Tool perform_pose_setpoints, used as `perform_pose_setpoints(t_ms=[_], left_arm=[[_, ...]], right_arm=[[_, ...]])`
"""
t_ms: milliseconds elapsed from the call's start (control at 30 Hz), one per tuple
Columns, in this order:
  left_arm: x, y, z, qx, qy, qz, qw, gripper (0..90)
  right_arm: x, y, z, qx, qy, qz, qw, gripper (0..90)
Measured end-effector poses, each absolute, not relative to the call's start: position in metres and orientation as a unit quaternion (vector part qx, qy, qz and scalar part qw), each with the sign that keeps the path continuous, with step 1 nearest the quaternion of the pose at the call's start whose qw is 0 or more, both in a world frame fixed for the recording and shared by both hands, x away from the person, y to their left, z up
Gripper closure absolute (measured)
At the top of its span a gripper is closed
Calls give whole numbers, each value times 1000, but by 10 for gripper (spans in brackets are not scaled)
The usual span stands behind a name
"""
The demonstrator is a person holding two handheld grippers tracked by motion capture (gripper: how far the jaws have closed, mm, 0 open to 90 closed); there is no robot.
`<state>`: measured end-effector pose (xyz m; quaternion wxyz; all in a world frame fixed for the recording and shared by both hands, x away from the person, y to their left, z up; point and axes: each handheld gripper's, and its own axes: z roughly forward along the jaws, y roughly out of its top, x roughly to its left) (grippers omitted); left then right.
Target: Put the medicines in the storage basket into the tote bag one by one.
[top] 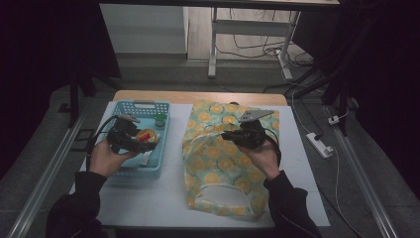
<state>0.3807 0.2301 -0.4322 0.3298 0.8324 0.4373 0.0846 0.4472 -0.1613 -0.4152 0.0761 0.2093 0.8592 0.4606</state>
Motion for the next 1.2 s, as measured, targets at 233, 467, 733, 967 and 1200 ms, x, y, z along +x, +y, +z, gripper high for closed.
perform_pose_setpoints(t_ms=[233,467,733,967,1200], left_arm=[[372,226,-434,838,430,73,328,203],[363,217,-430,841,418,64,338,203],[357,205,-429,844,407,65,343,203],[352,192,-428,850,389,63,349,203],[349,181,-427,854,377,59,354,203]], right_arm=[[448,-162,-416,209,859,461,78,900],[449,-162,-417,210,857,464,77,900],[450,-162,-418,210,857,464,76,900],[450,-162,-417,210,857,464,77,900],[450,-162,-418,211,856,465,77,900]])
